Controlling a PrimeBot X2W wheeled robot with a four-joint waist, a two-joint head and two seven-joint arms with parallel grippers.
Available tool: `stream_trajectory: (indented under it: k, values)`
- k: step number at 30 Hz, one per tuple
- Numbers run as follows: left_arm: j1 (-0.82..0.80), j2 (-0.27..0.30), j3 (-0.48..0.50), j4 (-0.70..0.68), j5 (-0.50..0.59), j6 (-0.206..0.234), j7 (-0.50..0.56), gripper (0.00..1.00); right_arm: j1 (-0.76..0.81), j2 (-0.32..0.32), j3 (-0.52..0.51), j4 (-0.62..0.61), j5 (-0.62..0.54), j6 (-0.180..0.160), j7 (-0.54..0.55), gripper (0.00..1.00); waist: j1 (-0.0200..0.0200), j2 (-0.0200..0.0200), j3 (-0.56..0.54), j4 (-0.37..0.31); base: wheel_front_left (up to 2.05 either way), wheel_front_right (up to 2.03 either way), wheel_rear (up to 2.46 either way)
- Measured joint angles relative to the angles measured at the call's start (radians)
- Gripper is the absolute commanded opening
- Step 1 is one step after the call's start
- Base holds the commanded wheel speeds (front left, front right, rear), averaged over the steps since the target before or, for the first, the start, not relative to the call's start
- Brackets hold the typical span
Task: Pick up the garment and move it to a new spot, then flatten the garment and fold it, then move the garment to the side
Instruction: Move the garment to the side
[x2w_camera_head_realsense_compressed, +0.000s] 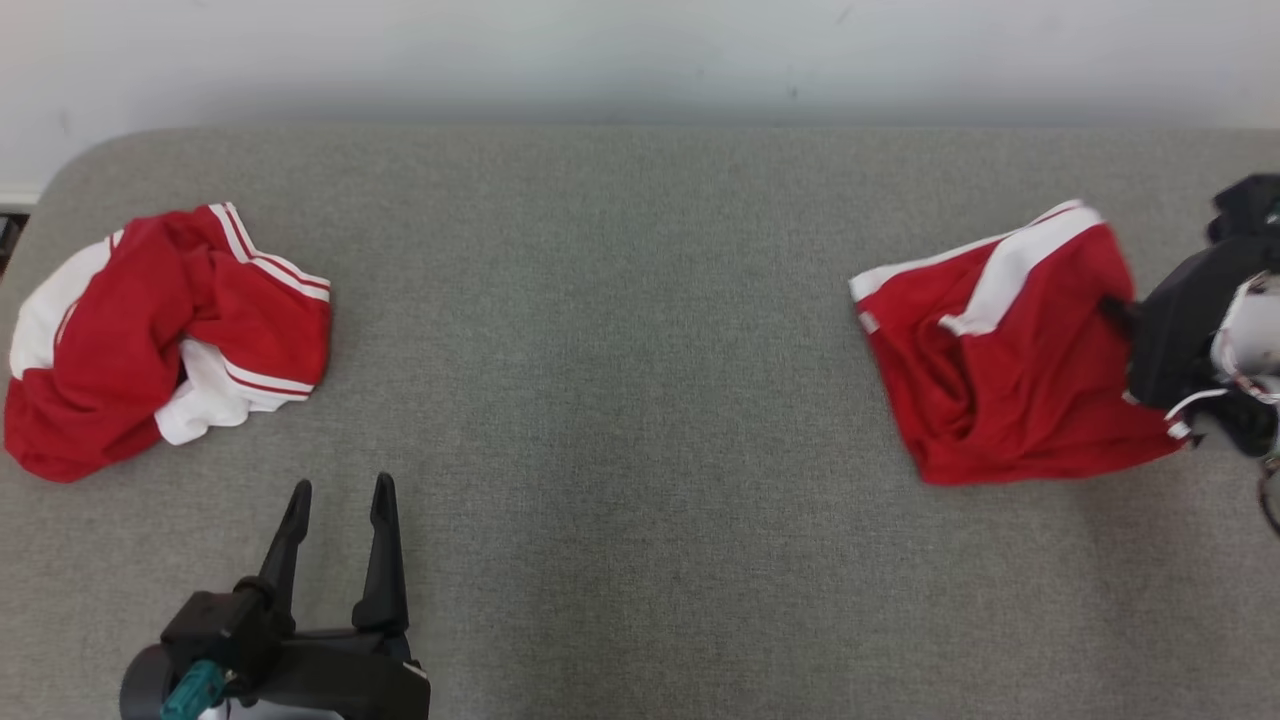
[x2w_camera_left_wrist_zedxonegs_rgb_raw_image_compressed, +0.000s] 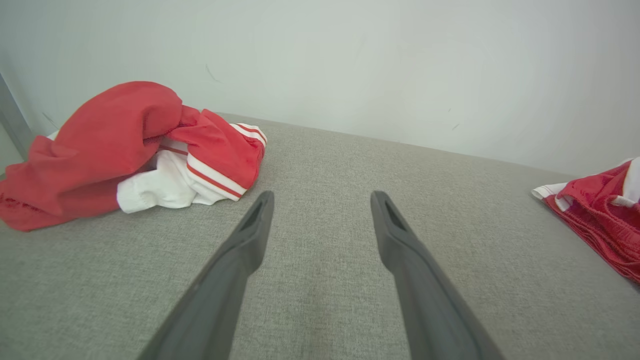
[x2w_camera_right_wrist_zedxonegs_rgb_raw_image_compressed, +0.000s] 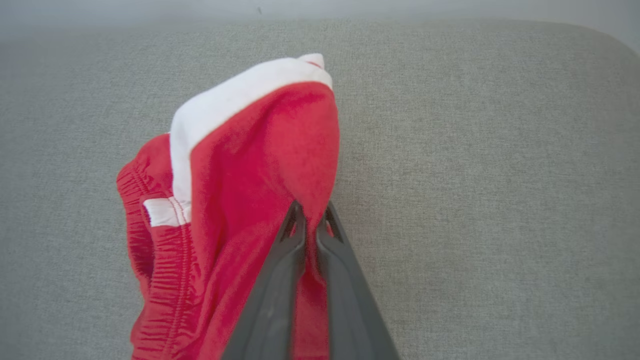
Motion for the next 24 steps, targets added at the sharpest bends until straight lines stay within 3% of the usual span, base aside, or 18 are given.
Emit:
stream_trajectory:
  k: [6, 24]
  values:
    - [-0.034, 0.008, 0.0, -0.014, 0.0, -0.008, 0.0, 1.0, -0.065, -0.056, -0.01, 0.029, -0.023, 0.0, 0.011, 0.0, 0.0, 0.0, 0.048, -0.009, 0.0, 0.0, 0.0]
    - [-0.08, 0.028, -0.006, -0.039, 0.003, -0.019, 0.003, 1.0, -0.181, -0.128, -0.016, 0.096, -0.079, -0.017, 0.013, 0.0, -0.0001, 0.0, 0.143, -0.025, 0.0, 0.0, 0.0]
